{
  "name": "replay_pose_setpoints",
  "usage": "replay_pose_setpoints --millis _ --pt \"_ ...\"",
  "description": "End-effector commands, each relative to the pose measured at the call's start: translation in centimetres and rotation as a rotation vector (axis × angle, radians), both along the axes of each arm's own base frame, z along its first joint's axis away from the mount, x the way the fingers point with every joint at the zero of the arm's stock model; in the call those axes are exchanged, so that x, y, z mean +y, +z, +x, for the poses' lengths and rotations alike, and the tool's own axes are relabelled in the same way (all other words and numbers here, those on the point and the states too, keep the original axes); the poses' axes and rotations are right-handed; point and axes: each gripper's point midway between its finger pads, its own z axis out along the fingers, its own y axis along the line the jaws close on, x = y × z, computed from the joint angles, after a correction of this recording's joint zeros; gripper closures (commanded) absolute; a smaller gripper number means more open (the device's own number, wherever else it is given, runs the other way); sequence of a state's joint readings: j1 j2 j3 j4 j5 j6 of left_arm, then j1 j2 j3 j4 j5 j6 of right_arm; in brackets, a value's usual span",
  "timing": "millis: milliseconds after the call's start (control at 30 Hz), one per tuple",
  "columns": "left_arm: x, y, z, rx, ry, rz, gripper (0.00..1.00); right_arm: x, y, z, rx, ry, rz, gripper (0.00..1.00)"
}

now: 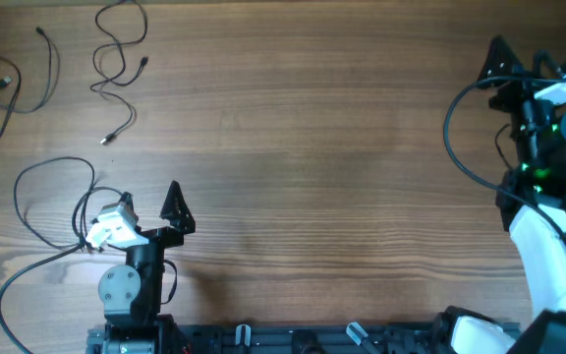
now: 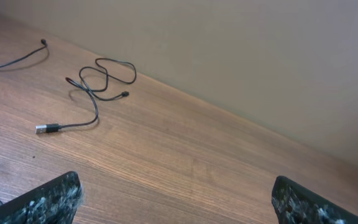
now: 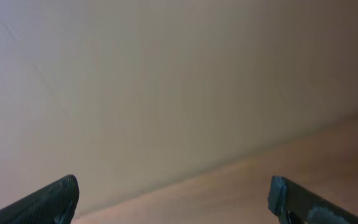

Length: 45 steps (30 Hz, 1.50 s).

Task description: Untangle cables

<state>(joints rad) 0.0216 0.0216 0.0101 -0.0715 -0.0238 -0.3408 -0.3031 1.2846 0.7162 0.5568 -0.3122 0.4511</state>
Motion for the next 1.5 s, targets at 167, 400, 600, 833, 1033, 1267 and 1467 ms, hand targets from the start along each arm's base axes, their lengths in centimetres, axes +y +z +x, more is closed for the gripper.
replay_pose_setpoints --millis 167,400,600,833,1033,1267,1467 --pt "-0.1 -0.2 0.0 0.004 -0.011 0.022 0.00 1.2 5.0 -4.3 -0.056 -0.007 -0.024 0.00" --pt "-0.1 -0.2 0.0 0.004 -0.011 0.022 0.00 2.7 6.8 -7.6 -0.060 0.006 -0.025 0.00" --pt "-0.1 -0.2 0.0 0.004 -0.011 0.022 0.00 6.2 10.8 -11.0 -0.184 0.085 -0.055 0.00" --pt "-0.1 -0.2 0.0 0.004 -0.011 0.022 0.00 10.1 17.5 -17.3 -0.454 0.182 -0.113 0.00" --pt "-0.1 -0.2 0.0 0.004 -0.011 0.022 0.00 10.6 19.1 -22.3 -0.559 0.129 -0.315 0.00" --pt "-0.1 -0.2 0.0 0.004 -0.011 0.022 0.00 11.1 20.6 -26.3 -0.647 0.117 -0.337 0.00" --pt "-0.1 -0.2 0.0 0.004 -0.011 0.022 0.00 11.1 20.5 -26.3 -0.644 0.118 -0.336 0.00"
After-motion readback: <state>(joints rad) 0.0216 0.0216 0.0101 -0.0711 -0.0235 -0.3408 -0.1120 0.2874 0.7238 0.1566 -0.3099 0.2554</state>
